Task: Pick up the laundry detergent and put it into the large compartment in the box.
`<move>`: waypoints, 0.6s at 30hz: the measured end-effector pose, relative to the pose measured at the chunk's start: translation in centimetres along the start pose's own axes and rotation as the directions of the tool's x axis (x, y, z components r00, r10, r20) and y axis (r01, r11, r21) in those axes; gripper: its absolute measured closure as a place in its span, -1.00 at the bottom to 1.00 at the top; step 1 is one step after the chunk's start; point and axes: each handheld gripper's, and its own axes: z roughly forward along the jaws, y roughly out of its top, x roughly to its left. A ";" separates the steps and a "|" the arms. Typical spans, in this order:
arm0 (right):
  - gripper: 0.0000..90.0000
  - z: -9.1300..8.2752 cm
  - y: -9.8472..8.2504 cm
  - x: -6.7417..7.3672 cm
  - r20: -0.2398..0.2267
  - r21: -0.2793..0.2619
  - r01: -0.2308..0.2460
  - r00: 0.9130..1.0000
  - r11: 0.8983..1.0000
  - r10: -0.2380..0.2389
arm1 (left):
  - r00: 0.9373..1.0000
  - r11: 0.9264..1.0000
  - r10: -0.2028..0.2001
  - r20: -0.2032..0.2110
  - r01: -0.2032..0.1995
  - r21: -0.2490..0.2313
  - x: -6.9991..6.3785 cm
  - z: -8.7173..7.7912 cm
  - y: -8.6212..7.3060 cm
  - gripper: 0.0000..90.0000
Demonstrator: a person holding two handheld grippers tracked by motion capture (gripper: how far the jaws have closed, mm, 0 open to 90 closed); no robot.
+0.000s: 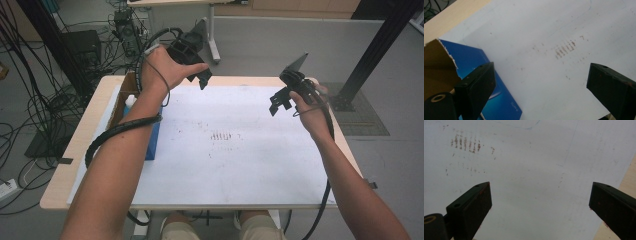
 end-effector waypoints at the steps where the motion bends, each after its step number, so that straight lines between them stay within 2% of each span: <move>1: -0.90 0.0 0.0 0.0 -0.001 0.001 -0.001 1.000 1.000 0.001 | 1.000 1.000 0.002 0.001 -0.002 0.000 -0.2 0.1 0.1 -0.81; 10: -0.90 0.0 -0.1 -0.3 -0.001 0.000 -0.007 1.000 1.000 0.007 | 0.999 0.998 0.054 -0.004 -0.053 0.026 -1.4 0.6 0.8 -0.83; 18: -0.90 0.1 0.1 0.0 0.000 0.003 0.001 1.000 1.000 -0.001 | 0.998 0.998 0.065 -0.003 -0.065 0.026 -1.8 0.8 0.8 -0.83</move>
